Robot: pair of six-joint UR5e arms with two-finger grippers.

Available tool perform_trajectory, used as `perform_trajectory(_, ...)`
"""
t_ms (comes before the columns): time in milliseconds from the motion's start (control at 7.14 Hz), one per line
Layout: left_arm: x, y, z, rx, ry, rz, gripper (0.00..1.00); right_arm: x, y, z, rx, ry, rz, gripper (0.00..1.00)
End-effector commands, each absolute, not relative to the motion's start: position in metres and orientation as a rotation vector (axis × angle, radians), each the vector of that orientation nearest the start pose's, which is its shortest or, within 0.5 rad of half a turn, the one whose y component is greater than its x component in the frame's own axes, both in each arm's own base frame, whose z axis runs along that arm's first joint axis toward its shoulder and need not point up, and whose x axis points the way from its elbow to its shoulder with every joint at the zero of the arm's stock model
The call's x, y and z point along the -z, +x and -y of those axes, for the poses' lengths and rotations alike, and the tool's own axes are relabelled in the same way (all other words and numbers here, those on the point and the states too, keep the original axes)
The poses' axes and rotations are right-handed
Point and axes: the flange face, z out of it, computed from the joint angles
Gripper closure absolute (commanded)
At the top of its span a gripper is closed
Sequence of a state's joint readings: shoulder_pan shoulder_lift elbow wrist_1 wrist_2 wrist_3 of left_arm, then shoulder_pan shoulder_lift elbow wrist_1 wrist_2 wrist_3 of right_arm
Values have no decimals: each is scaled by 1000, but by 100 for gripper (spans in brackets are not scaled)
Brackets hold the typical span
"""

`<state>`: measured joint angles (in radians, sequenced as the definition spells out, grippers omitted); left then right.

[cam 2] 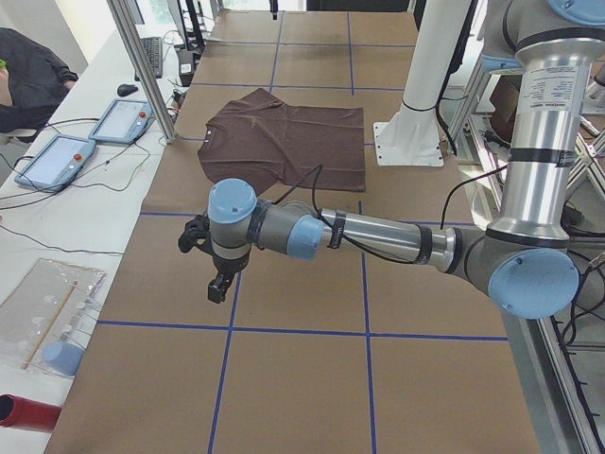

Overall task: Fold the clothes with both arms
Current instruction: 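Move the right gripper in toward the shirt sleeve nearest it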

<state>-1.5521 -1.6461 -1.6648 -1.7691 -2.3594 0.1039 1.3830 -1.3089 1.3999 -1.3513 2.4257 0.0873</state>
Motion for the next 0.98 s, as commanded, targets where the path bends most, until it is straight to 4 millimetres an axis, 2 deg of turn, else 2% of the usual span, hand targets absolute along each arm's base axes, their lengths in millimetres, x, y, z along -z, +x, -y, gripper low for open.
perform_trajectory(0, -520, -33, 559, -203, 384, -812, 0, -527, -156, 642, 171, 151, 922, 0)
perform_trajectory(140, -514, -12, 560, -209, 364, -826, 0, -518, -188, 643, 187, 192, 940, 0)
perform_trajectory(280, -518, -6, 560, -224, 373, -826, 0, -505, -232, 642, 141, 163, 929, 0)
perform_trajectory(560, -518, -4, 560, -213, 387, -835, 0, -464, -304, 665, 26, 159, 875, 0)
perform_trajectory(841, -515, -4, 562, -202, 386, -839, 0, -457, -357, 654, -32, 164, 843, 0)
